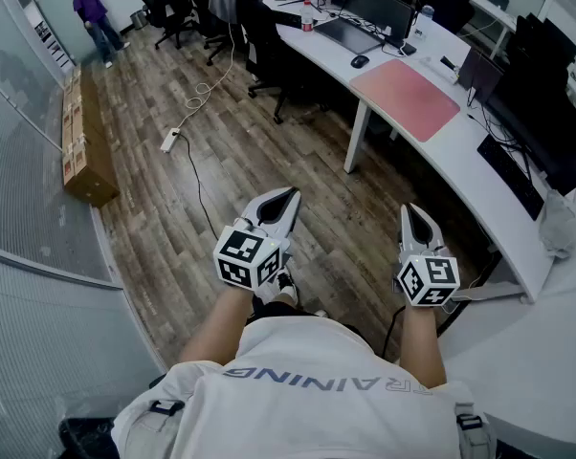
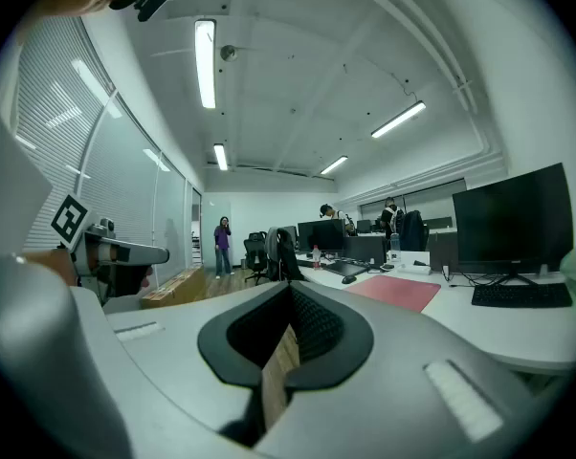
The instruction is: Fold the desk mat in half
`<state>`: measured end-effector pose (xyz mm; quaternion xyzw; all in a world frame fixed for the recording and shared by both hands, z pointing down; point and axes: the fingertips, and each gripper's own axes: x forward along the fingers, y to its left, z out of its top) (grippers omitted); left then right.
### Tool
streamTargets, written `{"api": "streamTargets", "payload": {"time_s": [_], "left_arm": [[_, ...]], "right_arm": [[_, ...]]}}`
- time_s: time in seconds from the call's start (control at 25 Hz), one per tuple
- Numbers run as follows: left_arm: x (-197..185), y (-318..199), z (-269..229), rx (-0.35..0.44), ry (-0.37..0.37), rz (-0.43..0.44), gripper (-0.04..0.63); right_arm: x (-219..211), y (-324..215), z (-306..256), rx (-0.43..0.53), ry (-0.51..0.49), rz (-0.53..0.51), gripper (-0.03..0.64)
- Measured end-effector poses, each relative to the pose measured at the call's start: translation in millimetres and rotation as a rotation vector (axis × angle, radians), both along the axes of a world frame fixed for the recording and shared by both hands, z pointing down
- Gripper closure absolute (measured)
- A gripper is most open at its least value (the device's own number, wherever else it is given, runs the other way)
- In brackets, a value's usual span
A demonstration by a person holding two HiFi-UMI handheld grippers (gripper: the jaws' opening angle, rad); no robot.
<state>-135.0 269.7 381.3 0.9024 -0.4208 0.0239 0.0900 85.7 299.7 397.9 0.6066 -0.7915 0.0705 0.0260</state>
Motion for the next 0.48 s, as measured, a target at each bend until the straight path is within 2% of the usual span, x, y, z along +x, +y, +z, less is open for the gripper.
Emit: {"api": "streamTargets", "payload": {"time_s": [0.48], "left_arm": [[-0.7, 3.6, 2.0, 0.000, 0.012, -0.003, 0.595]], "right_arm": [[1.5, 5.7, -3.1, 0.008, -0.030, 0.004, 0.601]]}}
